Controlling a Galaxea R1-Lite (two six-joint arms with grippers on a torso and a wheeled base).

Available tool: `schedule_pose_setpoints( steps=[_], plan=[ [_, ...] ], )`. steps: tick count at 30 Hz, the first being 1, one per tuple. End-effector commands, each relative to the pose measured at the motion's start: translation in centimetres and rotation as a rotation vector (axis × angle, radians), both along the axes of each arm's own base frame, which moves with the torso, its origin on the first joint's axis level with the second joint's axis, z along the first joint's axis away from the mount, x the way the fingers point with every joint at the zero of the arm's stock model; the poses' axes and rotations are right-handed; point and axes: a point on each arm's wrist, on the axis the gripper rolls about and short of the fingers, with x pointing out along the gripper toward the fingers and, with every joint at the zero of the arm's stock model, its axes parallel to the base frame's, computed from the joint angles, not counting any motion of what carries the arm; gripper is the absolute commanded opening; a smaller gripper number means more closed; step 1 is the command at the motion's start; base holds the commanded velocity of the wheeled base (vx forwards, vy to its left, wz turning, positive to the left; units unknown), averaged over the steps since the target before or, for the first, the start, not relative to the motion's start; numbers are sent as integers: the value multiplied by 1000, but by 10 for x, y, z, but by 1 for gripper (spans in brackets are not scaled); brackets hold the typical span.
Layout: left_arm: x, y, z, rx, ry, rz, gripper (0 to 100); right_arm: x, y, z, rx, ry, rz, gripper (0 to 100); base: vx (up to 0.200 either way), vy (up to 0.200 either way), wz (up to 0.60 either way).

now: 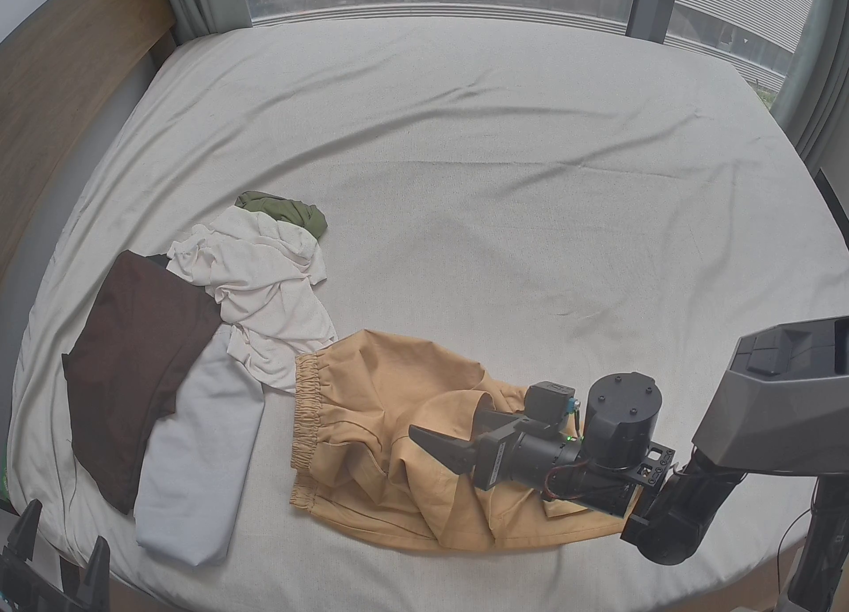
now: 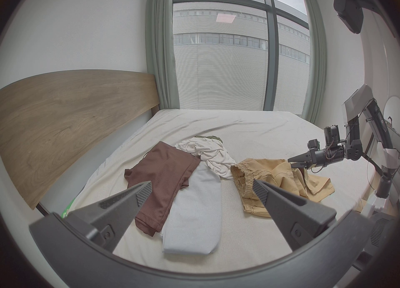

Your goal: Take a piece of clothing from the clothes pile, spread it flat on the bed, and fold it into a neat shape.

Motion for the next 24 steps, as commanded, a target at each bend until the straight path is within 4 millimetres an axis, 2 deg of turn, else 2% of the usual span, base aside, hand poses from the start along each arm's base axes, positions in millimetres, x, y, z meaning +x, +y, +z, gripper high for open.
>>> schedule_pose_setpoints(
  steps=[1,6,13,24],
  plan=[
    [0,0,-5,0,1,0,100,-5,-1,-5,-18,17,8,100,0,0,0],
    [0,0,-5,0,1,0,100,-6,-2,-17,-48,50,6,100,0,0,0],
    [0,0,-5,0,1,0,100,-9,6,-25,-57,60,28,100,0,0,0],
    [0,0,-5,0,3,0,100,-9,22,-22,9,84,37,100,0,0,0]
  ],
)
